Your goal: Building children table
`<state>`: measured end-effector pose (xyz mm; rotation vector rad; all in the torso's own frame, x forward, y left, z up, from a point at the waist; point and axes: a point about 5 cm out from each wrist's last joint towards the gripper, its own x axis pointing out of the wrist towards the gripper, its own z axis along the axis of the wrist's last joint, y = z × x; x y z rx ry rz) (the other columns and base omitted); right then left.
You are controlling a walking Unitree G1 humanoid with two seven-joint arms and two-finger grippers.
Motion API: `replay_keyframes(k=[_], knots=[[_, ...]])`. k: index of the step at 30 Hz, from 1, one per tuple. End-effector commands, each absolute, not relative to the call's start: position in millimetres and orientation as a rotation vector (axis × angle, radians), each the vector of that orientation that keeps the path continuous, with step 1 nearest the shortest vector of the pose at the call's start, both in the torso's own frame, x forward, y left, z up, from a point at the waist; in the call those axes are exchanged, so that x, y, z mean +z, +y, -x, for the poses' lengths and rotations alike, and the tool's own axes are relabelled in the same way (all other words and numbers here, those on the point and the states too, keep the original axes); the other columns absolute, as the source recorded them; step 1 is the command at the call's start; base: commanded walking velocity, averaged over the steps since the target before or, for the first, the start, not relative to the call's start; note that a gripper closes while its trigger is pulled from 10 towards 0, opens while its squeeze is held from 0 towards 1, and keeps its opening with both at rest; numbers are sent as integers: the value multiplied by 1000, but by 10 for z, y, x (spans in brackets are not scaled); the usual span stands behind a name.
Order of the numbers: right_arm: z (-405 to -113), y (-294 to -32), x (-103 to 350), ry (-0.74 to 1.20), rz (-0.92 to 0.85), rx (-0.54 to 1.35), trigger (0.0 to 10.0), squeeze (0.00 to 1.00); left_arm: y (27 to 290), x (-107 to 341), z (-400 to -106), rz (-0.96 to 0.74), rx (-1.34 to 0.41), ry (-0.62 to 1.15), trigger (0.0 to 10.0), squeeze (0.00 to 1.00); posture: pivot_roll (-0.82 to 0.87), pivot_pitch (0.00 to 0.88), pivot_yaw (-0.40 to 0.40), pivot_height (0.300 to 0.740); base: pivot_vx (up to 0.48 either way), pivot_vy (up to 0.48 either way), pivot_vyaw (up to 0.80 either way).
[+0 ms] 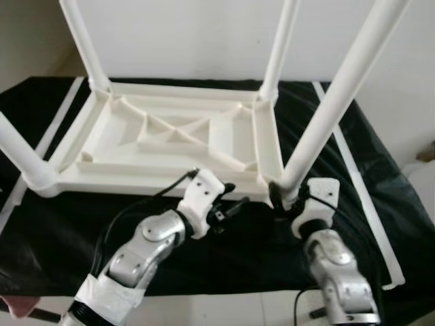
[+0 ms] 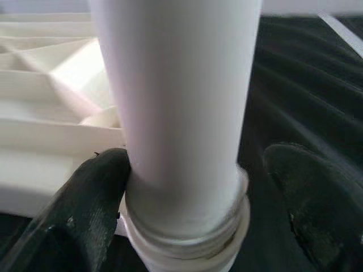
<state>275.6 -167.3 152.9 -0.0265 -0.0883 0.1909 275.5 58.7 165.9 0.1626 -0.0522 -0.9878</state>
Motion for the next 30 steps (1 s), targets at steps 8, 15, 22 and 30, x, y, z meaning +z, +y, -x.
replay_keyframes(k=[8, 15, 22, 30], knots=[[-2871, -1766, 1650, -133, 86, 398, 10000, 0, 547, 1647, -2703, -176, -1104, -39, 10000, 0, -159, 138, 16, 740, 0, 0, 0], [-3048, -1641, 1656, -116, 109, 614, 10000, 0, 509, 1662, -2709, -168, -1131, -35, 10000, 0, -153, 130, 32, 740, 0, 0, 0], [-3101, -1606, 1595, -89, 116, 657, 6000, 0, 528, 1668, -2708, -177, -1133, -34, 10000, 0, -141, 128, 39, 740, 0, 0, 0], [-3145, -1648, 1569, -88, 119, 655, 0, 0, 575, 1683, -2723, -185, -1120, -31, 10000, 0, -121, 134, 38, 740, 0, 0, 0]])
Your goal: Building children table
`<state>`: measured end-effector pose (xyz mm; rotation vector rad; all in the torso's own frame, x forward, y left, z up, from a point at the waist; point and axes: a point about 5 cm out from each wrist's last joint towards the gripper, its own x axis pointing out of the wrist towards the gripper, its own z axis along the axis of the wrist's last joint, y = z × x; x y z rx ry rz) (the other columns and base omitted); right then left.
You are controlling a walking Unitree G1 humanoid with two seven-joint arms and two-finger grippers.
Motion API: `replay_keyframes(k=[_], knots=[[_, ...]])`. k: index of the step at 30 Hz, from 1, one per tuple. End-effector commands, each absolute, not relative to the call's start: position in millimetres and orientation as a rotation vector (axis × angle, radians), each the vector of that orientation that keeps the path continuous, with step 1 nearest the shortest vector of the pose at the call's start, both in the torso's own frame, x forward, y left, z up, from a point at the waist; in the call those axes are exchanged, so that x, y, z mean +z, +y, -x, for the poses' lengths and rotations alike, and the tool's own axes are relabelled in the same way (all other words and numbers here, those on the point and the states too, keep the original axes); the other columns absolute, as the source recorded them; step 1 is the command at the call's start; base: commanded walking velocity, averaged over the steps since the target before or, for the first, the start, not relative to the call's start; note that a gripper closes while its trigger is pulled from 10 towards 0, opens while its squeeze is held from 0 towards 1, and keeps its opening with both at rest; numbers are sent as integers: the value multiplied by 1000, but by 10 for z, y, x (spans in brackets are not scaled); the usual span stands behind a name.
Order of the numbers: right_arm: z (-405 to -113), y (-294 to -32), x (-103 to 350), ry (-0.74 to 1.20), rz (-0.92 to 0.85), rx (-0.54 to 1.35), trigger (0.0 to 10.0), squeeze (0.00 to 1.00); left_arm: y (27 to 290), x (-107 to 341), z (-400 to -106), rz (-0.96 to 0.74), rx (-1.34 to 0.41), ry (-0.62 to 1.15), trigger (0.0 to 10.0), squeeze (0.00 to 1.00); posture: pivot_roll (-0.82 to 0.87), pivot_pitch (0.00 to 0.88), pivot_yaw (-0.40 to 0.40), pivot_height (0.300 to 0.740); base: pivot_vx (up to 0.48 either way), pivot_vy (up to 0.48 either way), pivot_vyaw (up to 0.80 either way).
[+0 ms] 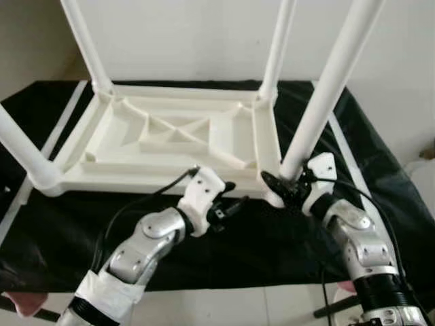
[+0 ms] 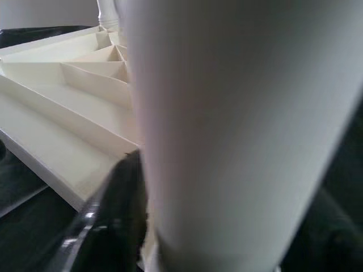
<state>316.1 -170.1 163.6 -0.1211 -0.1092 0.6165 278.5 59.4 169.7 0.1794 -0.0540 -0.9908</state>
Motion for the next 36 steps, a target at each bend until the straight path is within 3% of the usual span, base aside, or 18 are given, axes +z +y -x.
replay_keyframes(k=[1, 5, 6, 15, 25, 32, 36], knots=[[-3146, -1675, 1555, -84, 105, 645, 0, 0, 586, 1682, -2722, -186, -1116, -30, 10000, 0, -117, 142, 35, 740, 0, 0, 0], [-3134, -1721, 1530, -77, 72, 615, 0, 0, 599, 1673, -2712, -178, -1107, -25, 10000, 0, -115, 147, 29, 740, 0, 0, 0], [-3113, -1729, 1516, -77, 46, 589, 10000, 0, 608, 1658, -2697, -174, -1103, -19, 10000, 0, -119, 157, 30, 740, 0, 0, 0], [-3089, -1744, 1523, -114, 22, 511, 10000, 0, 598, 1637, -2681, -166, -1099, -16, 10000, 0, -126, 162, 21, 740, 0, 0, 0], [-2980, -1735, 1494, -140, 6, 231, 10000, 0, 548, 1604, -2626, -153, -1080, -24, 10000, 0, -123, 155, -1, 740, 0, 0, 0], [-2877, -1726, 1430, -113, -12, -15, 10000, 0, 559, 1602, -2649, -153, -1066, -22, 10000, 0, -128, 142, -7, 740, 0, 0, 0], [-2819, -1762, 1426, -94, -60, -273, 10000, 0, 558, 1650, -2702, -193, -1026, -59, 10000, 0, -123, 143, -14, 740, 0, 0, 0]])
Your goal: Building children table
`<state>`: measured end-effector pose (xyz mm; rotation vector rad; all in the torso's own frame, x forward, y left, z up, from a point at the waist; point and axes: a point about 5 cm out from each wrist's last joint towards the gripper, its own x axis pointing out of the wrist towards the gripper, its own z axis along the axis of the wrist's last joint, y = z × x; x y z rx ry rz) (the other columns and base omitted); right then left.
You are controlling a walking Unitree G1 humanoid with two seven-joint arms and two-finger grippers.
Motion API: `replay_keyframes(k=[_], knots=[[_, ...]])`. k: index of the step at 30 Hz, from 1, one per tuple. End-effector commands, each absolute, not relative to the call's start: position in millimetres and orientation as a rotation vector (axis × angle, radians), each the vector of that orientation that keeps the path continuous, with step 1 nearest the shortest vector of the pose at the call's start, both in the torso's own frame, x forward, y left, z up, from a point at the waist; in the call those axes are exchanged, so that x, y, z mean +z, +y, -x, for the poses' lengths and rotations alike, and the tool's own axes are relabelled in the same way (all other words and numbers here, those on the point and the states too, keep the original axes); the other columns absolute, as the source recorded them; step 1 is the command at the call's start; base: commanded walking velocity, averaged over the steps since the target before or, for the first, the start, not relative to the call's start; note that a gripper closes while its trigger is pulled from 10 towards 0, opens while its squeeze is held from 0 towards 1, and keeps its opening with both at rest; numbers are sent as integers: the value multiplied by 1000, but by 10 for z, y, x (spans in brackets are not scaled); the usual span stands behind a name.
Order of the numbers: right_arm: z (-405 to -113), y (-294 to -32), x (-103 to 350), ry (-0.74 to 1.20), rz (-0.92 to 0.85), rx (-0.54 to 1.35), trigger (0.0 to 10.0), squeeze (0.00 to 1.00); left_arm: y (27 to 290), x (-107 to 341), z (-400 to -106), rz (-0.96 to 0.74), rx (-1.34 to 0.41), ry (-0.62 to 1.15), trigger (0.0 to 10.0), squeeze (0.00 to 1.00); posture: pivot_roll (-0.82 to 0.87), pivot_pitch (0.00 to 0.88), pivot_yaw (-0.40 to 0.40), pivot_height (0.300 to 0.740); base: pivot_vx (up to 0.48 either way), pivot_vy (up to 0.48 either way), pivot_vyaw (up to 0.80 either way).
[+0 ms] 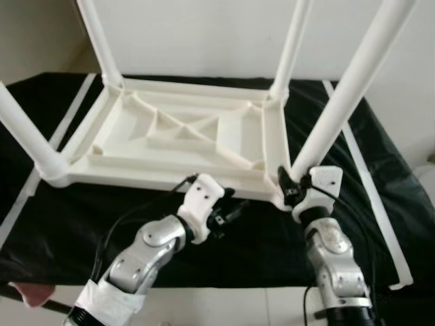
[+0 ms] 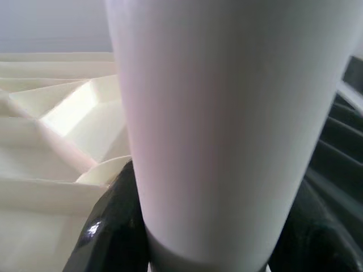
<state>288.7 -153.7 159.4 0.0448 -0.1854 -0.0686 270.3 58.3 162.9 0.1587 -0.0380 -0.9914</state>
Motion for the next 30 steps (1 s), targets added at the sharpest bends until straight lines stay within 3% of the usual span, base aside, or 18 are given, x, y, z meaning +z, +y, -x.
replay_keyframes(k=[1, 9, 17, 18, 21, 22, 23, 30], knots=[[-2819, -1762, 1426, -94, -60, -273, 10000, 0, 558, 1650, -2702, -193, -1026, -59, 10000, 0, -123, 143, -14, 740, 0, 0, 0], [-2810, -1766, 1424, -84, -75, -324, 10000, 0, 560, 1667, -2712, -208, -1016, -77, 10000, 0, -123, 143, -14, 740, 0, 0, 0], [-2816, -1640, 1432, -73, -93, -340, 10000, 0, 630, 1730, -2799, -89, -985, -38, 10000, 0, -141, 158, 2, 740, 0, 0, 0], [-2823, -1641, 1449, -80, -91, -336, 10000, 98, 640, 1732, -2811, -100, -982, -42, 10000, 0, -140, 157, 2, 740, 0, 0, 0], [-2827, -1637, 1462, -84, -90, -336, 10000, 98, 645, 1733, -2820, -107, -980, -45, 10000, 0, -140, 157, 2, 740, 0, 0, 0], [-2828, -1634, 1472, -92, -94, -332, 10000, 298, 649, 1740, -2829, -110, -975, -49, 10000, 0, -142, 153, 4, 740, 0, 0, 0], [-2830, -1641, 1479, -93, -89, -332, 10000, 1000, 648, 1752, -2841, -113, -968, -56, 10000, 0, -144, 151, 5, 740, 0, 0, 0], [-2811, -1641, 1508, -101, -67, -266, 10000, 1000, 603, 1723, -2805, -170, -991, -73, 10000, 0, -139, 148, 1, 740, 0, 0, 0]])
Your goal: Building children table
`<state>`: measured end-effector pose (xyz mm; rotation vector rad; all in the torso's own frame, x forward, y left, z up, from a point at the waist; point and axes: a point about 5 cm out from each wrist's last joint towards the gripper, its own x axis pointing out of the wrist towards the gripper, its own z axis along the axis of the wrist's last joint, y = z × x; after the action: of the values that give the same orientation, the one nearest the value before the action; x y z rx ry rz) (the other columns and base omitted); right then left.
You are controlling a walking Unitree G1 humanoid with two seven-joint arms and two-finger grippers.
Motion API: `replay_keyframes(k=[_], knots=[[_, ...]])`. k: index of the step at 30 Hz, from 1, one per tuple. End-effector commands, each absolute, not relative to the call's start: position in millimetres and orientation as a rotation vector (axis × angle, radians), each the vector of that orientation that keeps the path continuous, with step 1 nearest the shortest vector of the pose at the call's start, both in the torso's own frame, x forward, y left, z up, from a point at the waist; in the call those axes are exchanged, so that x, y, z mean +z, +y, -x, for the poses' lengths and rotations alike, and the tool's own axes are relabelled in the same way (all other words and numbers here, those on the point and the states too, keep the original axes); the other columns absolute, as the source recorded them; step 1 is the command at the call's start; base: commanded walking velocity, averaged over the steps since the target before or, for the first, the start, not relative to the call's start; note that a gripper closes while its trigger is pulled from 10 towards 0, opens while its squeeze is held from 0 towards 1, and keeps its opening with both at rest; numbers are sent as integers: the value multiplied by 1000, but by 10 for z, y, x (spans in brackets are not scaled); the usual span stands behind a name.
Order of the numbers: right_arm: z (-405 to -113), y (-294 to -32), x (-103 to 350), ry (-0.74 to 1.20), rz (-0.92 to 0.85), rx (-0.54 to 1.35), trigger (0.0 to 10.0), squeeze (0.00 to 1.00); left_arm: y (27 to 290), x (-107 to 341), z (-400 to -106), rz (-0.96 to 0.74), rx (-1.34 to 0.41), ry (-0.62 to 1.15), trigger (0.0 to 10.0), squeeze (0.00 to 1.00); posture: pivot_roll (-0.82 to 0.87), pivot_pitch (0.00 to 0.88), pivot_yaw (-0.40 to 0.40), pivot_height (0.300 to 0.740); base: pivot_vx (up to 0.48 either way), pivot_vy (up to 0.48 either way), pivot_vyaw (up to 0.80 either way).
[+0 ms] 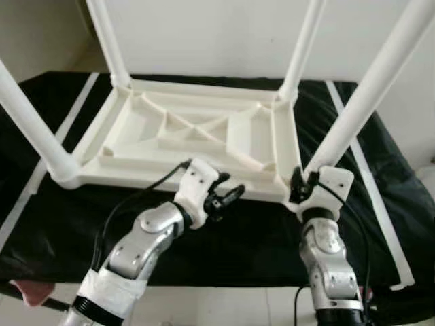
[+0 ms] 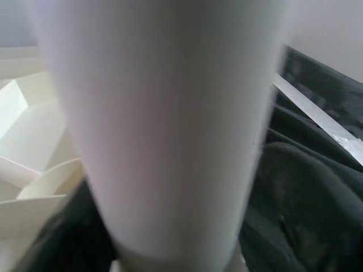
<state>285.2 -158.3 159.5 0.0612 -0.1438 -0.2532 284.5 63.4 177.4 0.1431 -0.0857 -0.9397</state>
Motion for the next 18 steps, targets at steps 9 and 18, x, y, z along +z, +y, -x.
replay_keyframes(k=[9, 18], knots=[[-2775, -1699, 1554, -142, -7, 42, 10000, 0, 576, 1695, -2769, -176, -999, -65, 10000, 0, -140, 146, -2, 740, 0, 0, 0], [-2885, -1880, 1589, -146, 84, 295, 10000, 0, 576, 1681, -2724, -165, -1054, -44, 10000, 0, -142, 150, 14, 740, 0, 0, 0]])
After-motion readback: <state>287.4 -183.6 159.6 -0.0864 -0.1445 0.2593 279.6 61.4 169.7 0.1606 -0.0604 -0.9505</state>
